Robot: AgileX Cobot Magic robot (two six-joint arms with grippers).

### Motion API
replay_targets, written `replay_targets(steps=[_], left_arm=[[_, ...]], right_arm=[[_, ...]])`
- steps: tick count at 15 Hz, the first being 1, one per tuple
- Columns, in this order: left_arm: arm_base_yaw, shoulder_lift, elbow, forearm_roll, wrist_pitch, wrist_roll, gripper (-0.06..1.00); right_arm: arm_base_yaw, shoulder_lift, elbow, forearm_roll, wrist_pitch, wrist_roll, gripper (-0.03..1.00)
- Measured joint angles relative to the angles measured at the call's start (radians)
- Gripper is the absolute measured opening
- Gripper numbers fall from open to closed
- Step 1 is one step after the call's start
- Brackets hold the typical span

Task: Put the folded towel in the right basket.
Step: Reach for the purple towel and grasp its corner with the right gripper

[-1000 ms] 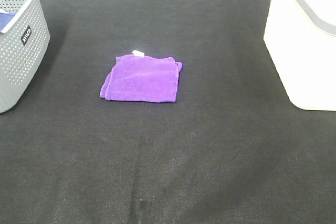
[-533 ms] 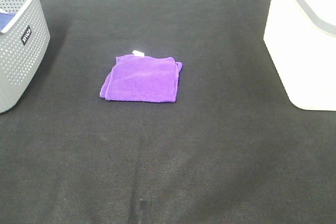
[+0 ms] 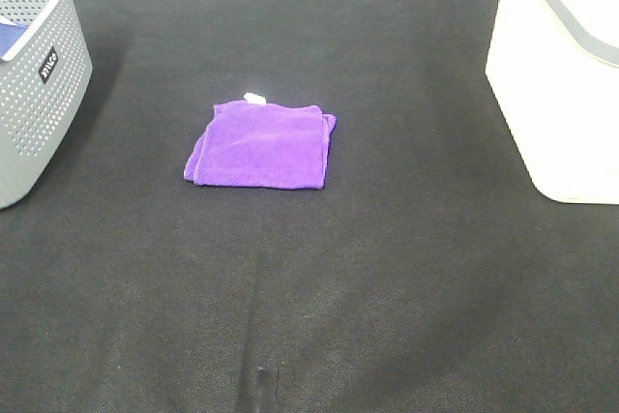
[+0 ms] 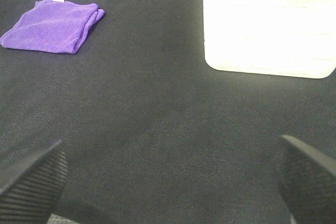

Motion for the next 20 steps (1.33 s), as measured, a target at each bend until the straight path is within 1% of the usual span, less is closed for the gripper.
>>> replay_targets(steps=[2, 3, 5, 6, 7, 8, 10, 12, 14, 15, 16, 17, 18, 20], left_arm=[[0.000, 0.000, 0.000, 0.000, 0.000, 0.000, 0.99], [0.000, 0.000, 0.000, 0.000, 0.000, 0.000, 0.99], [0.000, 0.000, 0.000, 0.000, 0.000, 0.000, 0.99], [0.000, 0.000, 0.000, 0.000, 0.000, 0.000, 0.99], [0.000, 0.000, 0.000, 0.000, 0.000, 0.000, 0.99], [0.000, 0.000, 0.000, 0.000, 0.000, 0.000, 0.99], [0.000, 0.000, 0.000, 0.000, 0.000, 0.000, 0.99], [0.000, 0.000, 0.000, 0.000, 0.000, 0.000, 0.99], [0.000, 0.000, 0.000, 0.000, 0.000, 0.000, 0.99], [0.000, 0.000, 0.000, 0.000, 0.000, 0.000, 0.99], [0.000, 0.000, 0.000, 0.000, 0.000, 0.000, 0.99], [0.000, 0.000, 0.000, 0.000, 0.000, 0.000, 0.99], [0.000, 0.000, 0.000, 0.000, 0.000, 0.000, 0.99], [0.000, 0.000, 0.000, 0.000, 0.000, 0.000, 0.99]], right_arm=[[0.000, 0.003, -0.004, -0.008, 0.000, -0.008, 0.98], [0.000, 0.047, -0.030, -0.010, 0.016, -0.011, 0.98], [0.000, 0.306, -0.161, 0.003, 0.078, -0.019, 0.98], [0.000, 0.472, -0.261, 0.021, 0.128, -0.020, 0.98], [0.000, 0.610, -0.356, 0.045, 0.150, -0.020, 0.98], [0.000, 0.743, -0.432, 0.075, 0.153, -0.020, 0.98], [0.000, 0.924, -0.547, 0.136, 0.153, -0.023, 0.98], [0.000, 1.077, -0.590, 0.245, 0.148, -0.044, 0.98], [0.001, 1.230, -0.592, 0.399, 0.072, -0.076, 0.98], [0.015, 1.317, -0.594, 0.484, 0.020, -0.105, 0.98], [0.051, 1.416, -0.595, 0.549, -0.039, -0.135, 0.97], [0.106, 1.514, -0.599, 0.598, -0.098, -0.161, 0.97], [0.159, 1.598, -0.614, 0.621, -0.150, -0.170, 0.97], [0.247, 1.758, -0.687, 0.638, -0.231, -0.174, 0.97]])
